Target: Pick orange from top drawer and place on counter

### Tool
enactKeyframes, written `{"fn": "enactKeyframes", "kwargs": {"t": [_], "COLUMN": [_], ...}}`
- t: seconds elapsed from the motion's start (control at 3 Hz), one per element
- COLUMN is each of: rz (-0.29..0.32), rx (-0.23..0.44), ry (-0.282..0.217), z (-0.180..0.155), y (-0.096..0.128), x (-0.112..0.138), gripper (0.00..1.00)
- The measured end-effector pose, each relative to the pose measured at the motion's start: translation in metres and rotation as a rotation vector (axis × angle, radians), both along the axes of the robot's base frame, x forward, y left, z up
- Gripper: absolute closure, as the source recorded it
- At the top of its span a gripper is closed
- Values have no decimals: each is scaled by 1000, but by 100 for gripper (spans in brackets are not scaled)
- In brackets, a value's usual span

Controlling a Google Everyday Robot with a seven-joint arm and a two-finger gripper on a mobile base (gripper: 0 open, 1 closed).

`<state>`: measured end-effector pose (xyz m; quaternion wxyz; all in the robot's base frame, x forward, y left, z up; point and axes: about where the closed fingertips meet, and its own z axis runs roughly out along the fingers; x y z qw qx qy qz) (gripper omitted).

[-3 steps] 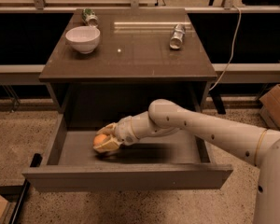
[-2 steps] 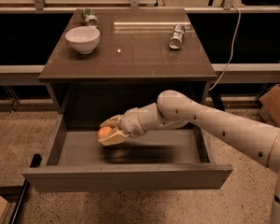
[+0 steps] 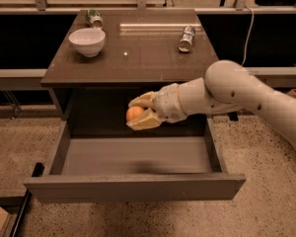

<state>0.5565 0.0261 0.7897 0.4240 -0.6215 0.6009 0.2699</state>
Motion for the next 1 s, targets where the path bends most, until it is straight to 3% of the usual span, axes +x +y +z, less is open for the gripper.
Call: {"fn": "enactKeyframes", "kwargs": {"t": [0.33, 0.67, 1.0], "rz": [-123, -302, -457], "rx": [-82, -98, -99], "ry": [-121, -238, -303], "z": [64, 116, 136], "y": [-30, -43, -50], "x": [11, 49, 101], "gripper": [100, 100, 100]}}
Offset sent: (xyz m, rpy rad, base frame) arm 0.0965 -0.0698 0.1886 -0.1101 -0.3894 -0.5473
